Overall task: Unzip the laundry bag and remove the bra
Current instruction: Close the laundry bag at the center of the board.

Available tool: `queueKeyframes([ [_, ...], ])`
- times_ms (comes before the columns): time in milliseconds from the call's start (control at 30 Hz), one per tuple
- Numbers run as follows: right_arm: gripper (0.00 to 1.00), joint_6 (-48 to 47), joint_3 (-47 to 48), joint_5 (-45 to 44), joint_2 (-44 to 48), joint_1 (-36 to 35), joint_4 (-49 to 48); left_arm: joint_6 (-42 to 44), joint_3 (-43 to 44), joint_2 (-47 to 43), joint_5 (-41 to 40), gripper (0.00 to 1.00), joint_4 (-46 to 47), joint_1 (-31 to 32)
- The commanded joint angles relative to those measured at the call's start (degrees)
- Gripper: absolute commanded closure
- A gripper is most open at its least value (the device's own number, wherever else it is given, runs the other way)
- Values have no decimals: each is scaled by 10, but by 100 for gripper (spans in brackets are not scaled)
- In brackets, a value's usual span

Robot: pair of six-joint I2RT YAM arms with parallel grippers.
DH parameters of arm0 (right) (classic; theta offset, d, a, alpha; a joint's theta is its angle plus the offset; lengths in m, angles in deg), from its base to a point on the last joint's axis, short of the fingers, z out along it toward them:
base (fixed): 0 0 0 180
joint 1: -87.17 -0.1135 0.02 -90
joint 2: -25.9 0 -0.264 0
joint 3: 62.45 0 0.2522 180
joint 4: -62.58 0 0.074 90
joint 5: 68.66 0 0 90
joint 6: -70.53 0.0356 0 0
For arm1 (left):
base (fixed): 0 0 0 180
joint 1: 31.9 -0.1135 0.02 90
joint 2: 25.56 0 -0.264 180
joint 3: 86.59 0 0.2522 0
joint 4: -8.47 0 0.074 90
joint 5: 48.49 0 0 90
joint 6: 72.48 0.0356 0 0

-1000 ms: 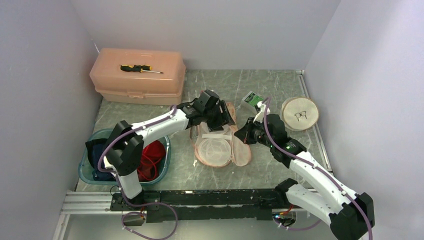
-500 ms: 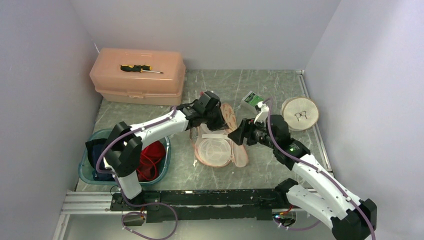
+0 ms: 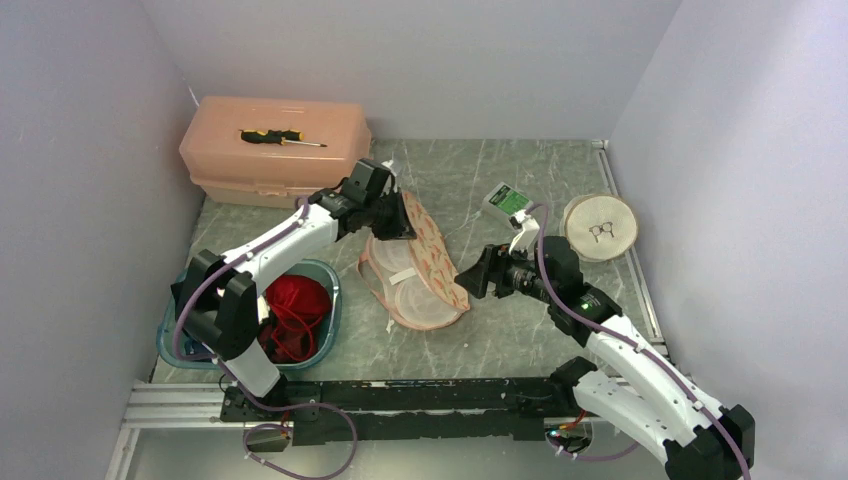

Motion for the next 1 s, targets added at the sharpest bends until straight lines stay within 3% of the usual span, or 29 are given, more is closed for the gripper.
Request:
queueKeyframes([
  [0, 23, 3, -17, 20, -8, -2, -51, 105, -36, -6, 68, 87, 23, -34],
  [167, 24, 3, -37, 24, -18, -1, -67, 147, -66, 10, 114, 87, 67, -58],
  [400, 25, 17, -70, 41, -35, -2, -102, 119, -126, 5, 84, 83, 115, -68],
  [533, 25, 15, -75, 41, -42, -1, -108, 90, -141, 4, 55, 73, 106, -68],
  [700, 25, 9, -72, 37, -44, -1, -103, 56, -184, -34, 39, 46, 122, -68],
  [967, 25, 14, -71, 29, -55, -2, -112, 44, -173, -119, -3, 39, 52, -68],
])
